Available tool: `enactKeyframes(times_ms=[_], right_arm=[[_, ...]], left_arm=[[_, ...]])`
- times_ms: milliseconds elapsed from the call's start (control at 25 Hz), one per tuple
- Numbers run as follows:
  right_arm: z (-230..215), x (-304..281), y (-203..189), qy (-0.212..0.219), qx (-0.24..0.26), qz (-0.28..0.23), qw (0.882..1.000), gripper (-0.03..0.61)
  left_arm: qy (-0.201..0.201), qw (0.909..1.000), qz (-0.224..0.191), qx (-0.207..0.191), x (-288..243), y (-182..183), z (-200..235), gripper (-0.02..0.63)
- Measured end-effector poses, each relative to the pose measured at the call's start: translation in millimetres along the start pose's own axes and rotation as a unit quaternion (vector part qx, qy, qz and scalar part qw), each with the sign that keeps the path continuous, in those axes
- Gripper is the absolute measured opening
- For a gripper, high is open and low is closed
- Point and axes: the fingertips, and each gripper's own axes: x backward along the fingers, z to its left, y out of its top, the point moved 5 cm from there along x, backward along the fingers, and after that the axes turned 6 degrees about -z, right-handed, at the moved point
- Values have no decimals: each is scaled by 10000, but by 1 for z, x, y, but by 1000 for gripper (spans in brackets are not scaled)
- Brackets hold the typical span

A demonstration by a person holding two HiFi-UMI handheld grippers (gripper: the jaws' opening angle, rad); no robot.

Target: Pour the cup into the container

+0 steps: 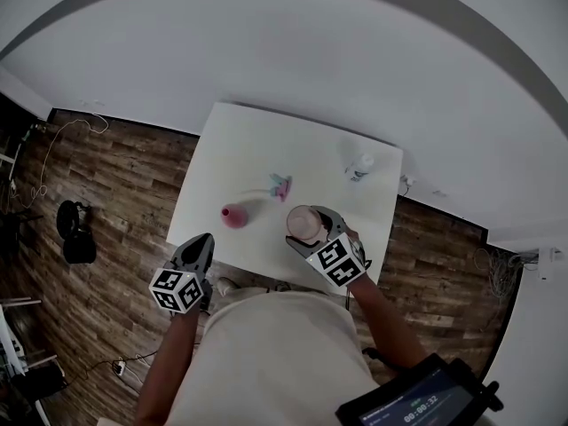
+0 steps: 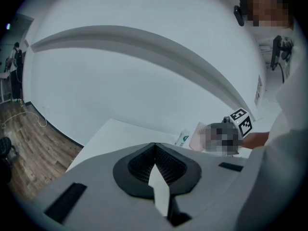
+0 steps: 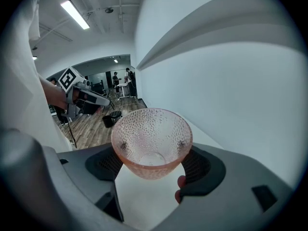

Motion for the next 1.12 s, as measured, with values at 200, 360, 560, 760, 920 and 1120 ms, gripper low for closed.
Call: enactKeyframes(times_ms=[200, 360, 560, 760, 920, 1120], right_arm=[[-1, 5, -5, -94, -66, -26, 9999, 367], [-2, 9, -11, -137, -94, -34, 9999, 367], [-4, 10, -13, -187, -129, -61, 9997, 367], [-2, 11, -16, -170, -126, -58, 9998, 367], [0, 10, -18, -134, -123, -39, 9998, 367], [4, 5, -18, -61, -116, 14, 9999, 367]], left_arm=[[2, 10000, 15, 15, -3, -1, -1, 11], [24, 10000, 26, 4, -4, -2, -1, 11], [44, 10000, 34, -22, -6, 1, 1, 11], [69, 10000, 42, -17, -6, -1, -1, 11], [100, 9999, 43, 3, -4, -2, 0, 11], [147, 9999, 53, 36, 1, -3, 3, 11]])
